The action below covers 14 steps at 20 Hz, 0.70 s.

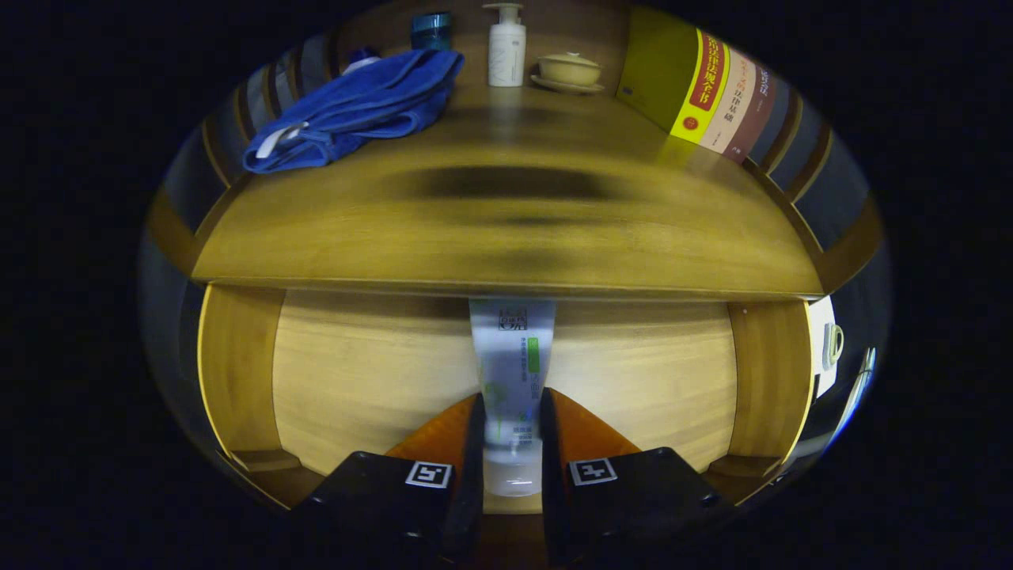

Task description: Pull open the drawer, take out the items inside it, and place them on the countertop above the cabinet.

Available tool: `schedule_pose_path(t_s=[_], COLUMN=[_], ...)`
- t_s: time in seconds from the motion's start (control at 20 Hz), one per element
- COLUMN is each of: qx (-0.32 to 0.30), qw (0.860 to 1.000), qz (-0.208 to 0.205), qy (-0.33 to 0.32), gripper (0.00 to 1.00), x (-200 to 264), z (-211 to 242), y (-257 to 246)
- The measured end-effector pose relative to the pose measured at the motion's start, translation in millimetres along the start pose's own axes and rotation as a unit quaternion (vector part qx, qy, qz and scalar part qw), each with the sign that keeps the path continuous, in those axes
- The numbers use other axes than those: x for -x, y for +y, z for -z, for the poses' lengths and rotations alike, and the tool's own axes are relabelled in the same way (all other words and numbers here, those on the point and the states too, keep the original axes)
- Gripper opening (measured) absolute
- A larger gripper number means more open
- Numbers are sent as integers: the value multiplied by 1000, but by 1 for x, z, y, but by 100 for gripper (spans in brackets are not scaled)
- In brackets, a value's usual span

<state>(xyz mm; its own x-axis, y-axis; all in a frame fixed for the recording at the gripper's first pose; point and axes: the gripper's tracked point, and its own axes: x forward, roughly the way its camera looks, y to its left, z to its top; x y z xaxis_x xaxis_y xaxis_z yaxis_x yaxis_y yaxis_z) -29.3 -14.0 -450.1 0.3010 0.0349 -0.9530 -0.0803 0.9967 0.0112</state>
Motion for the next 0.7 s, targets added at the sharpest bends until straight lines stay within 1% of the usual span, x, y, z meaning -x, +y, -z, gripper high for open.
schedule_pose_path(t_s=[0.3, 0.5, 0.7], qx=[-20, -20, -29], qw=[999, 999, 997], qz=[-12, -10, -15], qy=[-23, -49, -68], gripper=[40, 40, 40], x=[54, 91, 111], z=[12, -4, -33], y=[-10, -19, -18])
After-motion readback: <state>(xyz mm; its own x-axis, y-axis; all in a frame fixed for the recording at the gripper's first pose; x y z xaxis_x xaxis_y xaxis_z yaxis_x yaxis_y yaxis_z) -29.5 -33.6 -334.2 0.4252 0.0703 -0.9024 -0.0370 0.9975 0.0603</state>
